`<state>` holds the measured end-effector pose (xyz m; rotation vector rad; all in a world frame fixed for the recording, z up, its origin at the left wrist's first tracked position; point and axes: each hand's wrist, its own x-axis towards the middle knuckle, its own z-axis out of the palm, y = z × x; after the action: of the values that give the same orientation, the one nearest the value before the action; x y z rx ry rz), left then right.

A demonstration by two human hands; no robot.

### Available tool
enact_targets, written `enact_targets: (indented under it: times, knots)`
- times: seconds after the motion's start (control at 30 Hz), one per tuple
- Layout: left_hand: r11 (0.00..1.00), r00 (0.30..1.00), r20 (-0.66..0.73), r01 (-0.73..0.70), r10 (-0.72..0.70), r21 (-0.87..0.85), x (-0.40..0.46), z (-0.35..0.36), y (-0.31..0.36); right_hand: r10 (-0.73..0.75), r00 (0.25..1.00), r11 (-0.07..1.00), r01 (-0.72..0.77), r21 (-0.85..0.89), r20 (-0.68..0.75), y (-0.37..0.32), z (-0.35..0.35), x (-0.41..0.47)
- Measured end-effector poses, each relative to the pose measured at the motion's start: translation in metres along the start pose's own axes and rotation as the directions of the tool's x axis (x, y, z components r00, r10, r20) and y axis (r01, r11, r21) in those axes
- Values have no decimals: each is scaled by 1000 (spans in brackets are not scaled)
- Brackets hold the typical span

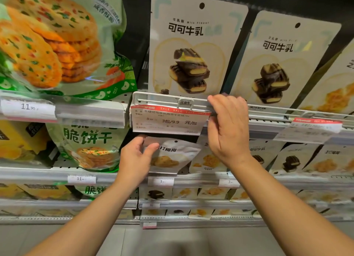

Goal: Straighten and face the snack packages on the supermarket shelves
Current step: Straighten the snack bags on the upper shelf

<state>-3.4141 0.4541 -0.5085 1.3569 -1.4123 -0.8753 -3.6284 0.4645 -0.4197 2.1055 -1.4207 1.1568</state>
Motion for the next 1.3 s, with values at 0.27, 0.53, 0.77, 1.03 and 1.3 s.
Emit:
enact_targets:
  times: [0.27, 0.53, 0.77, 1.03, 1.3]
  knots:
    - [985, 976, 139, -164, 169, -49, -27, 6, 18, 298, 802, 933, -360, 21, 517, -45, -13, -76]
    - [979, 866, 458, -167, 201, -113, -46, 71, 36, 616, 683, 784, -581, -219, 393, -16, -75, -111]
    - [982, 729, 658, -132, 188, -134, -77, 155, 61, 853, 502, 508, -739, -444, 142, 27, -182, -181]
    - [985, 447, 890, -171, 91, -14, -142, 266, 88, 934, 356, 328, -842, -428, 17, 85, -291, -274]
    - [989, 464, 885, -118, -26, 92, -222, 398, 144, 947, 321, 308, -868, -389, 33, 155, -392, -350]
